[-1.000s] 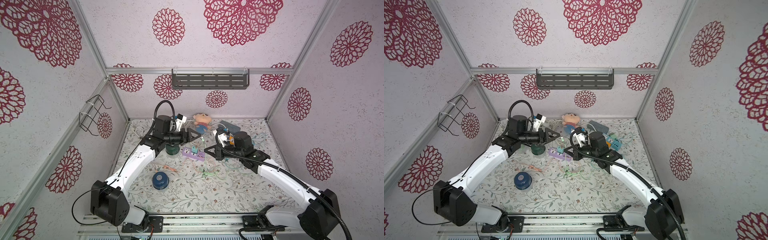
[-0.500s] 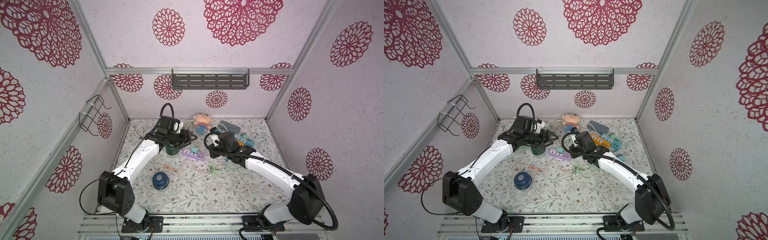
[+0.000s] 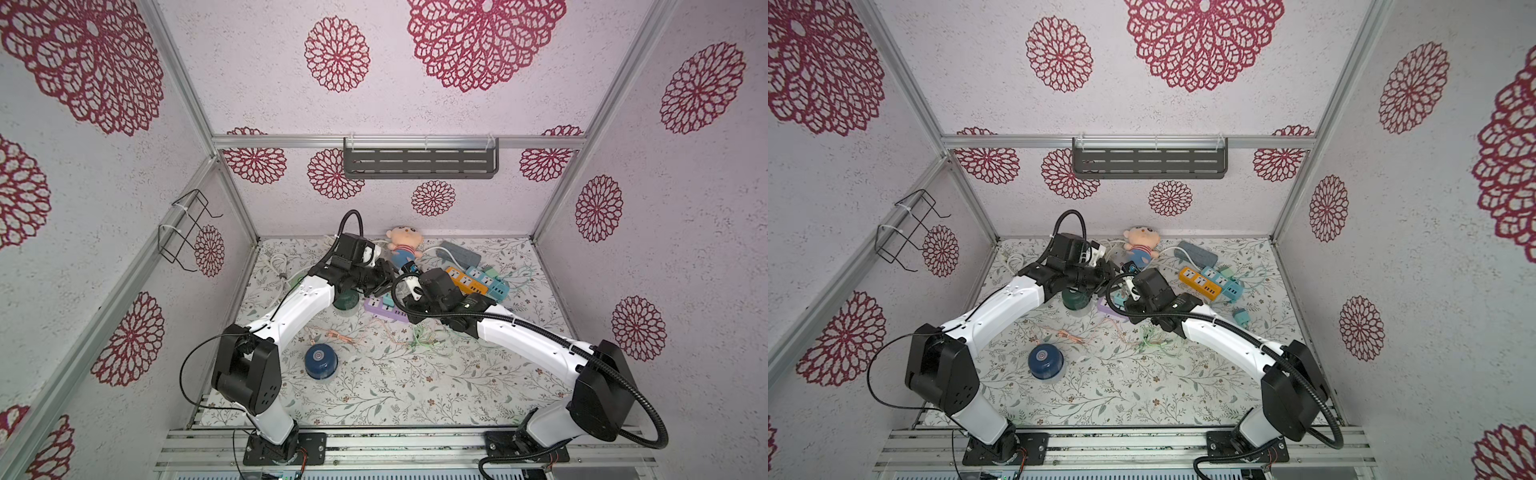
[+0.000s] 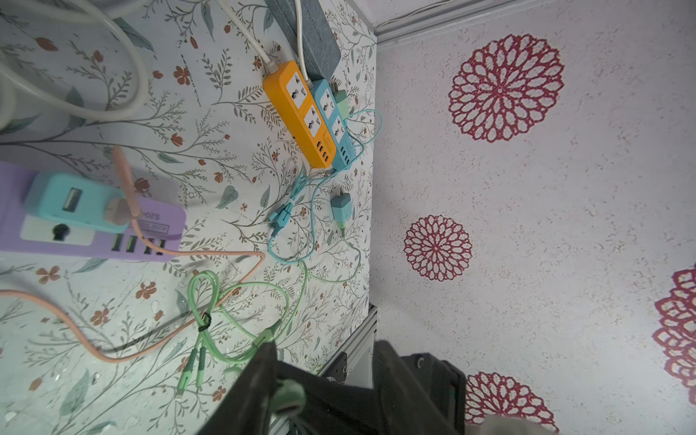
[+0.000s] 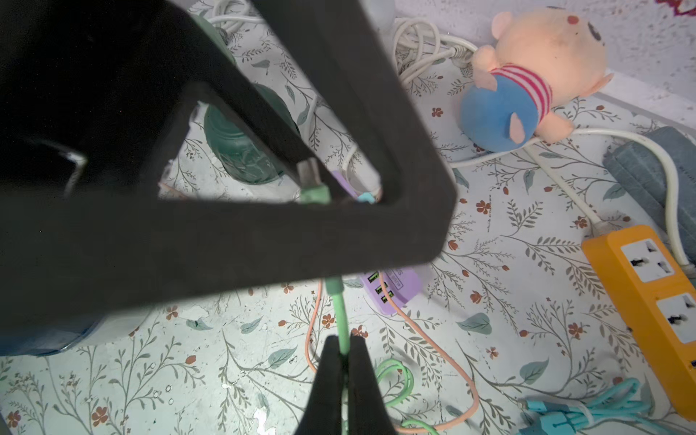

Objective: Charge the cordless meat grinders
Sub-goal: Pick up the charging cable from the center of the board.

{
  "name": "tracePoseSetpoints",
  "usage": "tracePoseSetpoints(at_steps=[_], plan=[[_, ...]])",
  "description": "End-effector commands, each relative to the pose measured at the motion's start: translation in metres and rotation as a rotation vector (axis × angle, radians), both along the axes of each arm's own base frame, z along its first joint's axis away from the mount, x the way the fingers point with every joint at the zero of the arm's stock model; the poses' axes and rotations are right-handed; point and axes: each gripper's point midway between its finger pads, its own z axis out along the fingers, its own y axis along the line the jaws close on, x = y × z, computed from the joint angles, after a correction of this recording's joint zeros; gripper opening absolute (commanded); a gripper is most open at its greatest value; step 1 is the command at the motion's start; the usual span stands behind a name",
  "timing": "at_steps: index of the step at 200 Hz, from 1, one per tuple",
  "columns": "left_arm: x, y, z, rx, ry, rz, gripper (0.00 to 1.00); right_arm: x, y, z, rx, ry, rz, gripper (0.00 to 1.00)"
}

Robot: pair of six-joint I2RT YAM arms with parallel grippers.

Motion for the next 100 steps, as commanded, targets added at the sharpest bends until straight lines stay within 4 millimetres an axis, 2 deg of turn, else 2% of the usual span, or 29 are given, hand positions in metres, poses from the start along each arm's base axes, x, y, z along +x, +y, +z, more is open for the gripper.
tracePoseSetpoints(at_steps=[1, 100], plan=[[0.007, -0.001, -0.004, -0.019, -0.005, 0.007, 0.35, 0.005, 0.002, 0.014, -0.027, -0.057, -0.005, 0.0], [0.004, -0.003, -0.03, -0.001, 0.026, -0.016, 0.0, 0.003, 0.001, 0.01, -0.068, -0.066, -0.008, 0.0]])
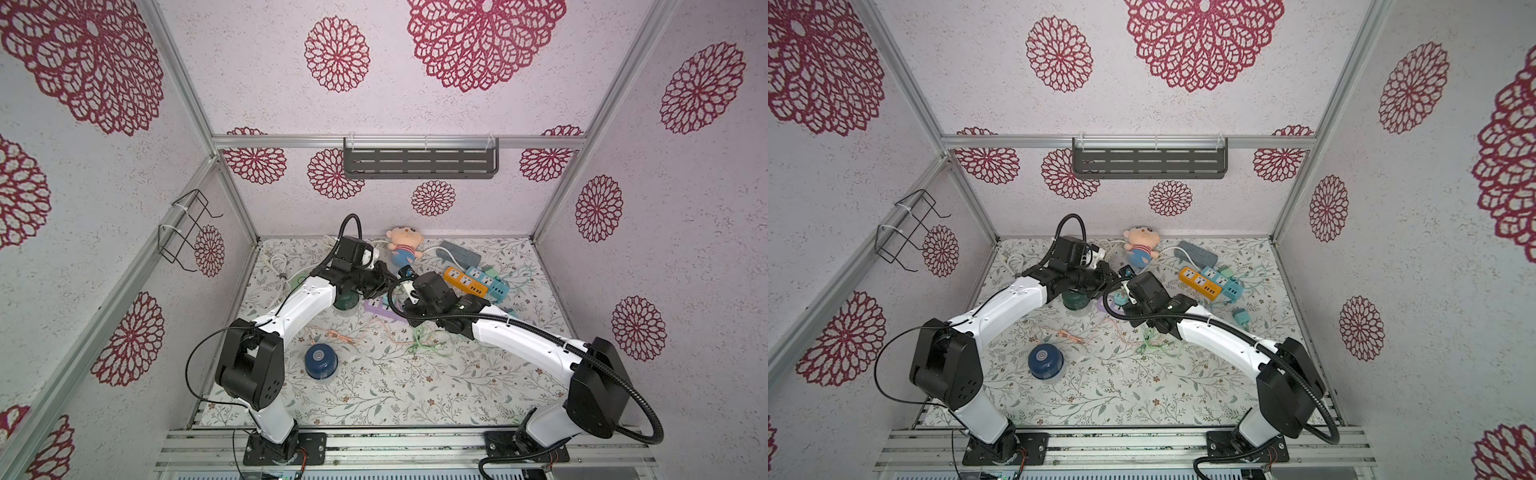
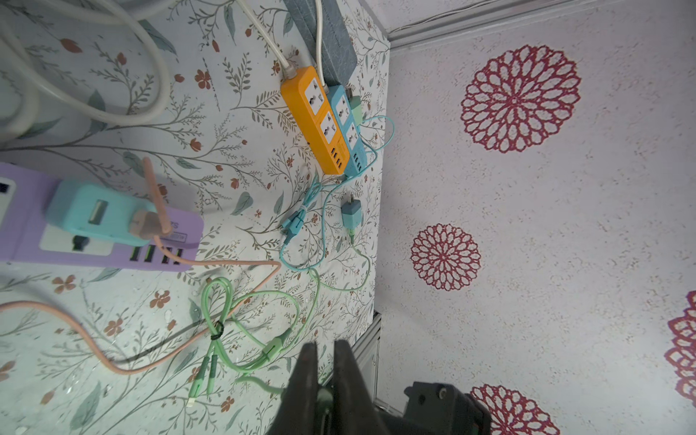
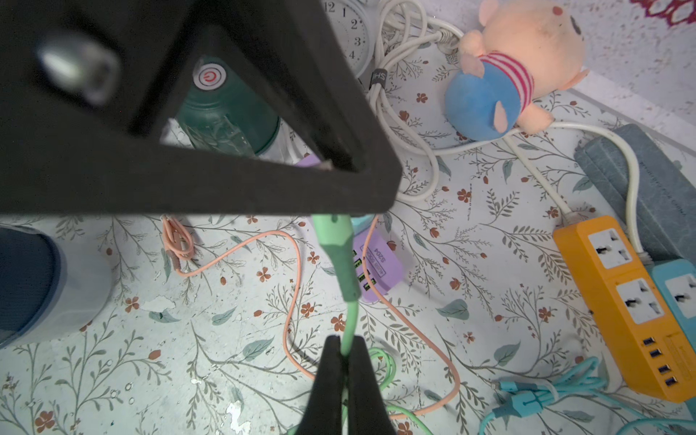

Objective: Charge the cordless meat grinders
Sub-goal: Pick up the charging cable from the center of the board.

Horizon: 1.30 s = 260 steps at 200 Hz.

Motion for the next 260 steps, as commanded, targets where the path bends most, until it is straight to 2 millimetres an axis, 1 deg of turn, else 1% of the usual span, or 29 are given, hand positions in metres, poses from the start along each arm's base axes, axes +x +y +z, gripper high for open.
tracePoseSetpoints(at_steps=[1, 5, 12, 14, 15, 17, 20, 21, 24, 39, 50, 68, 76, 80, 82, 85, 98, 105, 122, 138, 156, 178, 199, 221, 243, 260], plan=[[-0.002, -0.005, -0.008, -0.011, 0.001, -0.028, 0.0, 0.004, 0.005, 0.019, 0.021, -0.046, 0.008, 0.0], [-0.002, -0.005, -0.007, -0.013, -0.002, -0.03, 0.0, 0.003, 0.006, 0.02, 0.027, -0.045, 0.014, 0.01], [-0.003, -0.005, -0.007, -0.013, -0.006, -0.04, 0.0, 0.001, 0.007, 0.022, 0.042, -0.043, 0.024, 0.15], [-0.003, -0.006, -0.007, -0.015, -0.011, -0.043, 0.0, 0.001, 0.008, 0.022, 0.046, -0.04, 0.027, 0.18], [-0.004, -0.006, -0.006, -0.015, -0.012, -0.045, 0.0, 0.001, 0.008, 0.022, 0.046, -0.04, 0.027, 0.18], [-0.004, -0.006, -0.006, -0.016, -0.016, -0.048, 0.0, 0.0, 0.008, 0.023, 0.054, -0.039, 0.03, 0.22], [-0.004, -0.006, -0.005, -0.018, -0.022, -0.052, 0.0, -0.001, 0.008, 0.024, 0.06, -0.037, 0.033, 0.24], [-0.004, -0.006, -0.005, -0.018, -0.024, -0.054, 0.0, -0.002, 0.009, 0.024, 0.065, -0.034, 0.039, 0.27], [-0.004, -0.006, -0.005, -0.018, -0.031, -0.057, 0.0, -0.003, 0.009, 0.025, 0.071, -0.033, 0.042, 0.29], [-0.008, -0.007, 0.002, -0.027, -0.088, -0.108, 0.0, -0.007, 0.005, 0.033, 0.124, -0.012, 0.057, 0.49], [-0.012, -0.007, 0.008, -0.035, -0.141, -0.156, 0.0, -0.01, -0.002, 0.04, 0.173, 0.007, 0.061, 0.61], [-0.022, -0.004, 0.021, -0.053, -0.252, -0.234, 0.0, -0.011, -0.022, 0.055, 0.268, 0.03, 0.053, 0.73], [-0.027, -0.002, 0.029, -0.066, -0.302, -0.262, 0.0, -0.013, -0.031, 0.063, 0.312, 0.032, 0.048, 0.84], [-0.029, -0.002, 0.032, -0.07, -0.324, -0.277, 0.0, -0.014, -0.035, 0.067, 0.334, 0.031, 0.048, 0.91], [-0.031, -0.002, 0.034, -0.073, -0.337, -0.285, 0.0, -0.015, -0.037, 0.068, 0.344, 0.032, 0.05, 0.96], [-0.032, -0.001, 0.036, -0.076, -0.35, -0.293, 0.0, -0.016, -0.039, 0.071, 0.362, 0.031, 0.053, 0.99], [-0.036, 0.002, 0.045, -0.085, -0.395, -0.313, 0.0, -0.021, -0.048, 0.082, 0.428, 0.036, 0.07, 0.99], [-0.037, 0.003, 0.05, -0.101, -0.409, -0.326, 0.0, -0.025, -0.049, 0.087, 0.464, 0.046, 0.089, 0.99], [-0.041, 0.001, 0.062, -0.13, -0.44, -0.357, 0.0, -0.034, -0.044, 0.098, 0.556, 0.083, 0.152, 0.98], [-0.044, 0.0, 0.072, -0.154, -0.467, -0.375, 0.0, -0.041, -0.032, 0.104, 0.643, 0.146, 0.231, 0.86], [-0.048, -0.002, 0.082, -0.178, -0.491, -0.397, 0.0, -0.045, -0.017, 0.107, 0.718, 0.219, 0.302, 0.69], [-0.052, -0.001, 0.091, -0.189, -0.509, -0.406, 0.0, -0.043, -0.005, 0.109, 0.772, 0.265, 0.347, 0.56], [-0.056, 0.0, 0.097, -0.194, -0.517, -0.413, 0.0, -0.037, -0.001, 0.105, 0.777, 0.276, 0.348, 0.52], [-0.059, 0.001, 0.099, -0.199, -0.516, -0.417, 0.0, -0.037, 0.003, 0.109, 0.807, 0.285, 0.378, 0.48], [-0.06, 0.0, 0.102, -0.208, -0.516, -0.425, 0.0, -0.036, 0.007, 0.112, 0.836, 0.294, 0.396, 0.37], [-0.061, 0.0, 0.105, -0.212, -0.521, -0.425, 0.0, -0.037, 0.01, 0.114, 0.853, 0.304, 0.414, 0.32]])
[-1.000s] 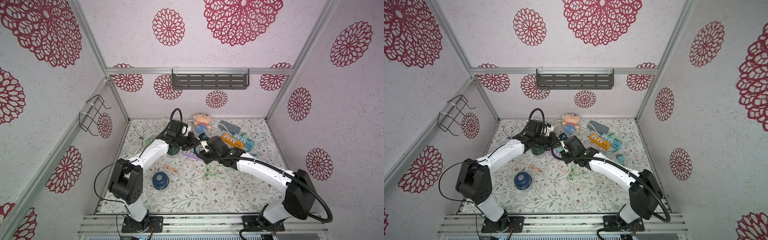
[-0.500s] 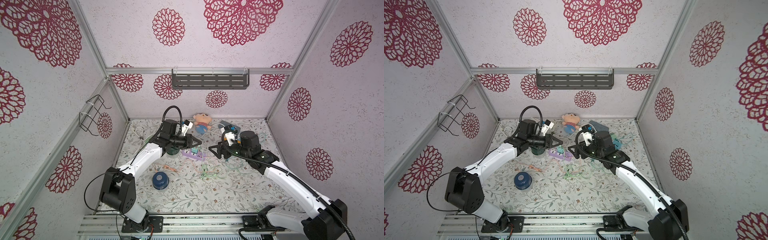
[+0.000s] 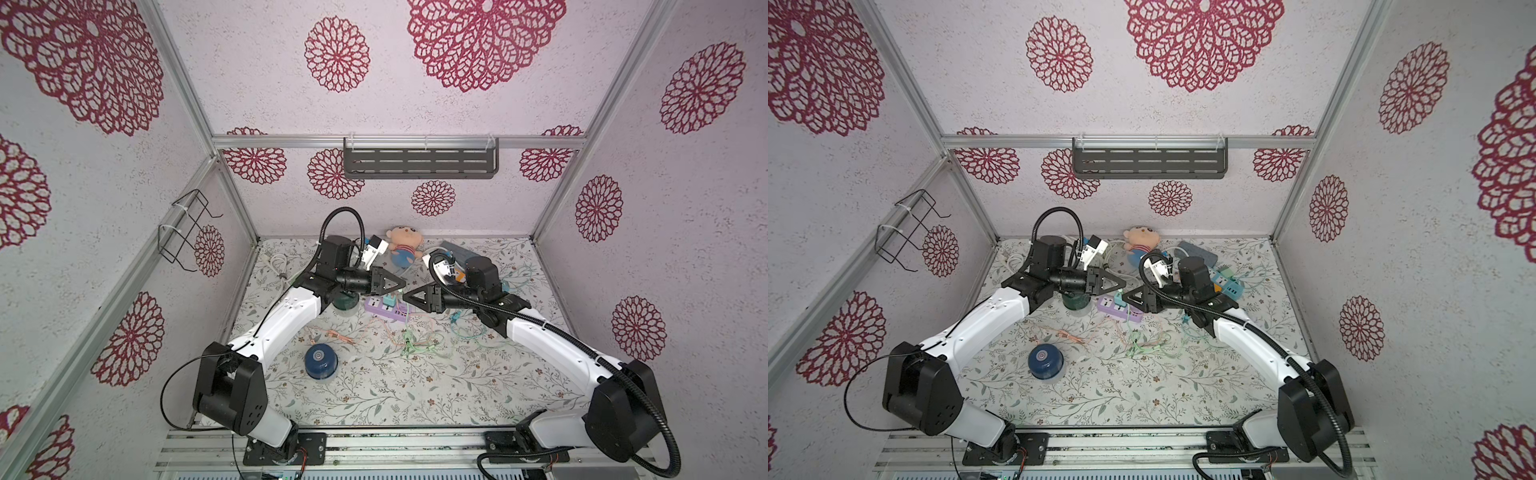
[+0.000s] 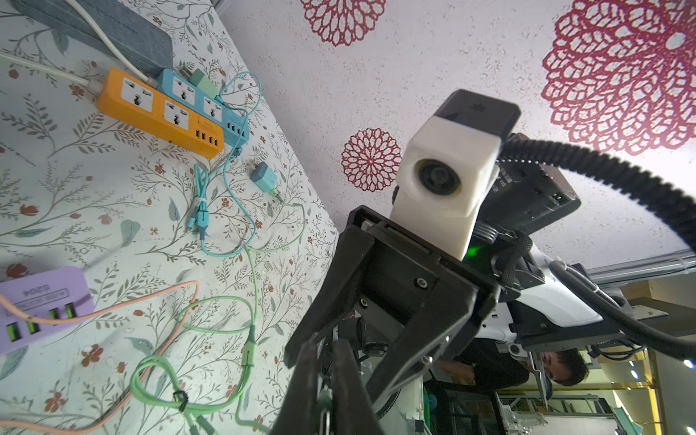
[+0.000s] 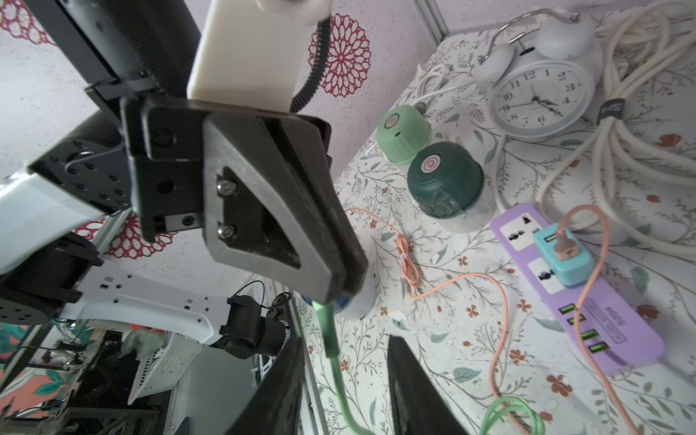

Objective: Charge the cordless meat grinders
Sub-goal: Pick up the charging cable from the center of the board.

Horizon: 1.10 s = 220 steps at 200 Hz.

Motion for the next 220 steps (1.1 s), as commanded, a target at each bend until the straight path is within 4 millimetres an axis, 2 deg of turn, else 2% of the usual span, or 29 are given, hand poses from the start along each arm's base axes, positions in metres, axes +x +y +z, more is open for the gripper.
tracePoseSetpoints(at_steps=[1, 49, 83, 86, 92, 96, 108, 114, 138, 153, 180, 200, 220], plan=[[-0.003, 0.002, 0.027, -0.038, -0.082, -0.022, 0.0, -0.003, 0.006, 0.022, 0.084, -0.033, 0.056, 0.31], [-0.005, 0.002, 0.032, -0.045, -0.09, -0.024, 0.0, -0.006, 0.008, 0.026, 0.108, -0.029, 0.085, 0.21], [-0.001, 0.004, 0.035, -0.045, -0.089, 0.0, 0.0, -0.008, 0.008, 0.026, 0.112, -0.023, 0.092, 0.02], [0.0, 0.004, 0.035, -0.045, -0.087, 0.006, 0.05, -0.008, 0.008, 0.025, 0.11, -0.022, 0.091, 0.01], [0.002, 0.006, 0.036, -0.041, -0.082, 0.025, 0.24, -0.008, 0.007, 0.024, 0.102, -0.023, 0.086, 0.0], [0.005, 0.008, 0.036, -0.035, -0.08, 0.044, 0.33, -0.006, 0.007, 0.022, 0.091, -0.024, 0.075, 0.0], [0.014, 0.017, 0.03, 0.028, -0.054, 0.124, 0.51, 0.0, 0.003, 0.013, 0.039, -0.033, 0.028, 0.0], [0.019, 0.025, 0.024, 0.08, -0.026, 0.175, 0.54, 0.005, 0.0, 0.008, 0.003, -0.045, -0.007, 0.0], [0.032, 0.055, 0.011, 0.145, 0.138, 0.32, 0.47, 0.033, -0.025, -0.014, -0.234, -0.162, -0.224, 0.0], [0.034, 0.066, 0.0, 0.128, 0.271, 0.371, 0.45, 0.049, -0.039, -0.02, -0.392, -0.286, -0.366, 0.0], [0.023, 0.056, -0.012, 0.063, 0.456, 0.314, 0.39, 0.056, -0.046, -0.019, -0.586, -0.547, -0.521, 0.0], [0.02, 0.051, -0.014, 0.009, 0.561, 0.3, 0.38, 0.053, -0.039, -0.014, -0.605, -0.653, -0.532, 0.0], [0.021, 0.047, -0.006, -0.043, 0.598, 0.291, 0.4, 0.045, -0.031, -0.008, -0.604, -0.729, -0.518, 0.0]])
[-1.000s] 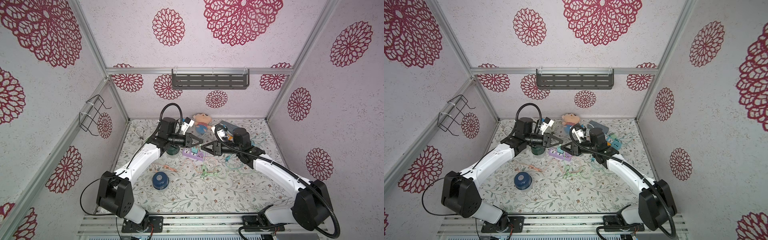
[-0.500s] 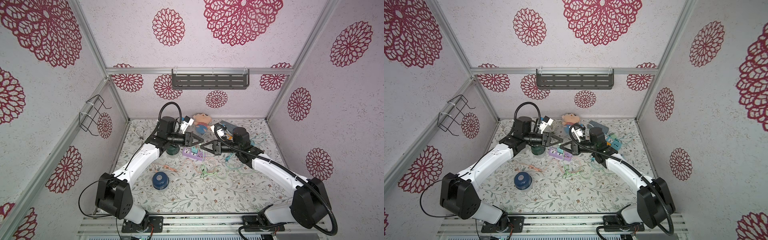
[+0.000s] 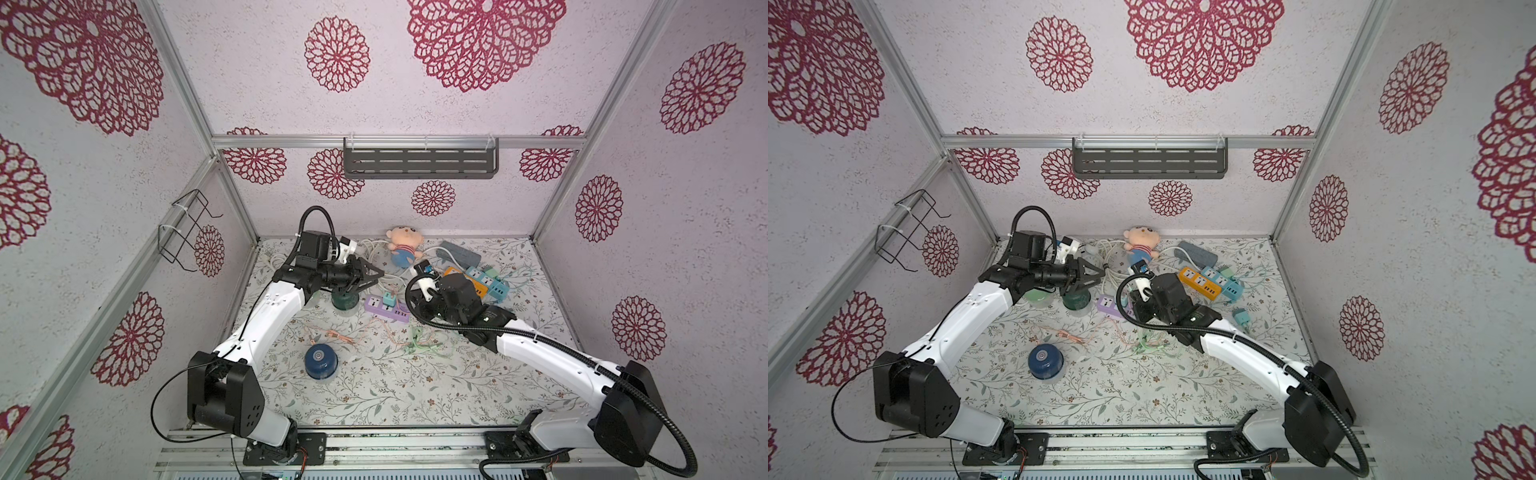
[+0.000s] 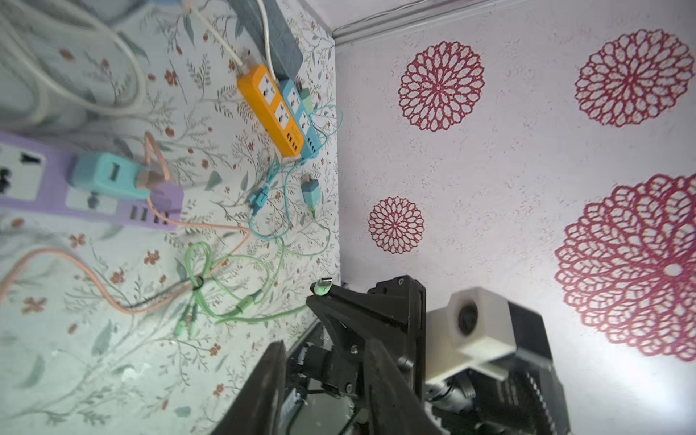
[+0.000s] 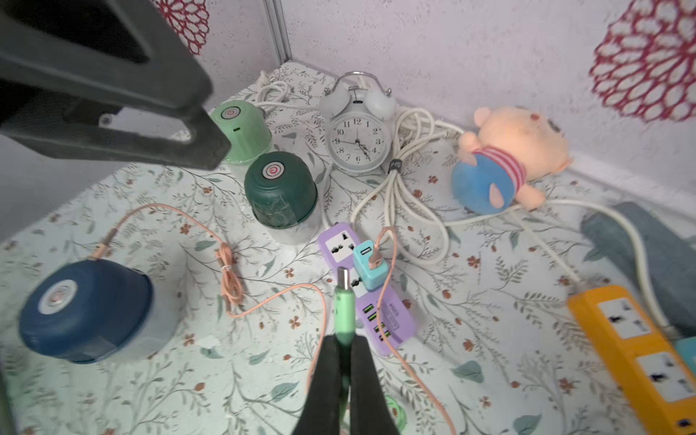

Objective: Charge the cordless meat grinders
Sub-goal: Pick up the charging cable from the center of the board.

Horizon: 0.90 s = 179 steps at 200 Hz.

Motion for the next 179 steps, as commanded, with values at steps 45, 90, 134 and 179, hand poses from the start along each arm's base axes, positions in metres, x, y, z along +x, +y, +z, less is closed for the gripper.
tracePoseSetpoints(at_steps=[45, 90, 134, 179], plan=[[-0.009, -0.022, 0.006, -0.131, 0.178, -0.038, 0.44, -0.005, 0.001, 0.035, -0.156, -0.34, -0.02, 0.0], [-0.022, -0.029, -0.008, -0.114, 0.241, -0.072, 0.44, -0.022, 0.013, 0.035, -0.249, -0.446, 0.003, 0.0], [-0.035, -0.034, -0.021, -0.082, 0.275, -0.114, 0.4, -0.03, 0.024, 0.035, -0.296, -0.487, 0.025, 0.0], [-0.044, -0.035, -0.031, -0.067, 0.299, -0.132, 0.29, -0.032, 0.026, 0.033, -0.303, -0.489, 0.024, 0.0]])
